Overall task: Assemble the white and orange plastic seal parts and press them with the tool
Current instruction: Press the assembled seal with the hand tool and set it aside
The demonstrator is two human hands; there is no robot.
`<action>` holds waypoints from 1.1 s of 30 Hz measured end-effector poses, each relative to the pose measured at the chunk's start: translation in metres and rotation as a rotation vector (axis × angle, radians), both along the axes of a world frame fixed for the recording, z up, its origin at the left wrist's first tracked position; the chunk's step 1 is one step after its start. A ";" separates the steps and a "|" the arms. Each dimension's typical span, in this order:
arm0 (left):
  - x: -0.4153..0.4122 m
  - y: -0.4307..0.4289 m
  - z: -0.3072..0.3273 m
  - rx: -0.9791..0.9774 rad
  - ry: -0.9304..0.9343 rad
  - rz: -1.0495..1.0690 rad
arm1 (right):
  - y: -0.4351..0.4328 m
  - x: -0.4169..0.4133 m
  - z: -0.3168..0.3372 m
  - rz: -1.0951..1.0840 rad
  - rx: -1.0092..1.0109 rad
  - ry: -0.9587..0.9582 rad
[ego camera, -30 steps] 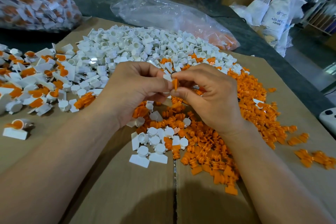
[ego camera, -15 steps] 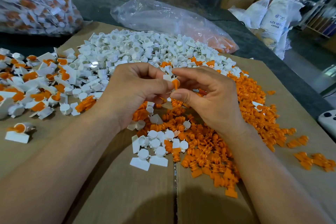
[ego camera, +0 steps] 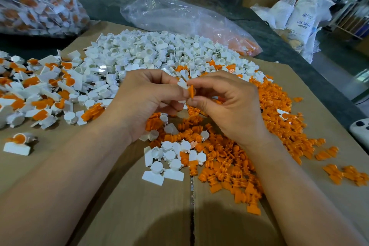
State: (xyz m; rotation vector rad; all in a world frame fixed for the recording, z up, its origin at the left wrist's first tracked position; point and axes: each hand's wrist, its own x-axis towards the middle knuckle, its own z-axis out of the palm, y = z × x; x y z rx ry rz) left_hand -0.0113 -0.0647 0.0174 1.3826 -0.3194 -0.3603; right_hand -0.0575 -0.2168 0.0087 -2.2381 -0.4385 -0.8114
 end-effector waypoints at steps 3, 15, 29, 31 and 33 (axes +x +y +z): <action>0.002 0.001 -0.001 0.006 0.023 -0.001 | 0.001 0.000 -0.002 -0.018 -0.013 0.026; 0.001 0.003 0.001 0.008 0.032 -0.008 | 0.003 -0.001 0.000 -0.045 0.002 0.053; 0.004 0.002 0.000 -0.009 0.063 0.032 | -0.027 -0.004 0.021 -0.437 -0.033 0.273; 0.005 0.002 0.000 -0.005 0.060 0.031 | -0.043 -0.004 0.024 -0.537 -0.076 0.375; 0.005 0.002 0.000 -0.007 0.060 0.035 | -0.054 -0.003 0.024 -0.570 -0.162 0.496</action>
